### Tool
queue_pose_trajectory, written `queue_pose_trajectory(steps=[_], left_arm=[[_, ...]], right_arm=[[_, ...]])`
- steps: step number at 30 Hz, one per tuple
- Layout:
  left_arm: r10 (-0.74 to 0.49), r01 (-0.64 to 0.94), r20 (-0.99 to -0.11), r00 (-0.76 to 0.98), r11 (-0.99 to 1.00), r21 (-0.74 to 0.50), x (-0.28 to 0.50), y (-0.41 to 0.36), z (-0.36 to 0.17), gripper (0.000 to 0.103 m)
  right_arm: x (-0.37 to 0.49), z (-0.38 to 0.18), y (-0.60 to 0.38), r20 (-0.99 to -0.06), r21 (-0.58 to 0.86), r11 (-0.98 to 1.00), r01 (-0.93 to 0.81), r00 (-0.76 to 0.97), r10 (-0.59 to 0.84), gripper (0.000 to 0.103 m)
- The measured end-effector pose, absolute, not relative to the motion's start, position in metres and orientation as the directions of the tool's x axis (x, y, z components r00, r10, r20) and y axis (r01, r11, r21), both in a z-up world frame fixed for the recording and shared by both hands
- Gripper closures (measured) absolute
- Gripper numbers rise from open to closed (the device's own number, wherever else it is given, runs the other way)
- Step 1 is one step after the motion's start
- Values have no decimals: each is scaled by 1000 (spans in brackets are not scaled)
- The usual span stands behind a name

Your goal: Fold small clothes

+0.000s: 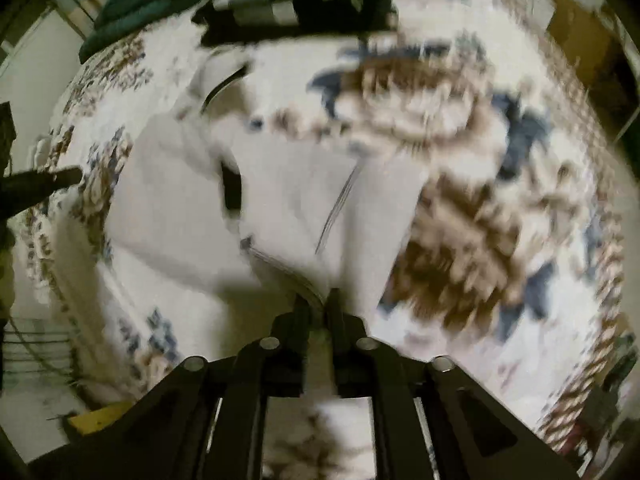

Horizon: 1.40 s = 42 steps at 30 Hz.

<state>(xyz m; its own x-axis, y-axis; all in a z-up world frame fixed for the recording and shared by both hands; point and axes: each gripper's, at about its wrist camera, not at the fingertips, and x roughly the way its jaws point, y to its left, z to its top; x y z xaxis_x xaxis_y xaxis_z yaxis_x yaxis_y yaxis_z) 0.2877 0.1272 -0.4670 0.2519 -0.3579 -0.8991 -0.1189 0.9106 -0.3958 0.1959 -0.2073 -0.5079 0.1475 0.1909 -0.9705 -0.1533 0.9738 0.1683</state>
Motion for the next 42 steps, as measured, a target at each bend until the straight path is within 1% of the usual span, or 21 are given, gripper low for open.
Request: queue_pose_trajectory(steps=[1,2,3,5,8,10,11,12,17,21,22,23,24,28,33,35,36,38,40,41,42], left_arm=[[-372,-108,-892,257,906,-410,297,124,-463,75],[-398,-91,-877,270,896,-434,306,119,-456,61],[-407,-80,-869,281,893,-444,315,115,-451,53],[-394,-60,-868,302,901,-429,335,104,-441,51],[-333,-56,-893,304,929,-365,357,94,-440,51],[-290,-59,-906,308,945,-323,368,87,-448,51],[-276,-68,-912,303,949,-309,372,88,-455,51],[-273,-79,-914,299,948,-309,377,87,-461,51],[-241,-138,-929,282,948,-288,382,98,-479,51],[-237,-188,-933,271,937,-293,370,116,-482,51],[-240,-202,-933,270,933,-299,364,124,-482,51],[-237,-213,-933,272,930,-299,360,129,-480,51],[-231,-227,-933,276,928,-297,354,137,-477,51],[-217,-291,-932,292,908,-302,330,165,-465,51],[-208,-390,-928,311,862,-324,294,201,-456,51],[-204,-412,-928,311,851,-325,286,209,-457,51],[-211,-420,-928,307,845,-331,284,212,-460,51],[-233,-428,-926,296,835,-347,285,211,-464,51],[-265,-416,-918,296,829,-374,289,206,-467,51],[-281,-400,-913,297,831,-386,292,200,-467,51],[-291,-384,-909,297,835,-393,296,195,-467,51]], right_arm=[[195,-511,-210,-972,182,974,-137,128,199,70],[194,-511,-214,-971,196,974,-113,116,209,61],[195,-509,-221,-968,217,973,-78,110,224,55],[201,-500,-237,-960,255,967,18,120,251,54],[225,-482,-255,-927,348,930,115,191,323,46],[251,-477,-258,-907,396,905,153,220,359,43],[271,-478,-256,-893,431,885,174,221,392,37],[295,-485,-252,-870,484,853,195,209,446,33],[398,-560,-217,-799,588,734,340,101,593,33],[439,-614,-183,-822,523,759,387,-6,569,34],[442,-615,-176,-837,506,779,370,-9,548,38],[442,-609,-167,-853,497,802,331,14,522,73],[442,-603,-159,-864,484,826,290,10,503,97],[426,-550,-120,-884,464,881,91,105,455,98],[347,-487,-33,-909,309,904,-296,188,372,98],[305,-481,6,-924,188,869,-457,218,315,98],[291,-485,16,-929,164,853,-496,213,302,97],[265,-503,33,-948,189,817,-545,116,297,95],[249,-521,37,-953,251,807,-535,9,303,93],[241,-525,28,-944,301,818,-490,-29,329,83],[238,-524,15,-935,333,829,-449,-44,352,69]])
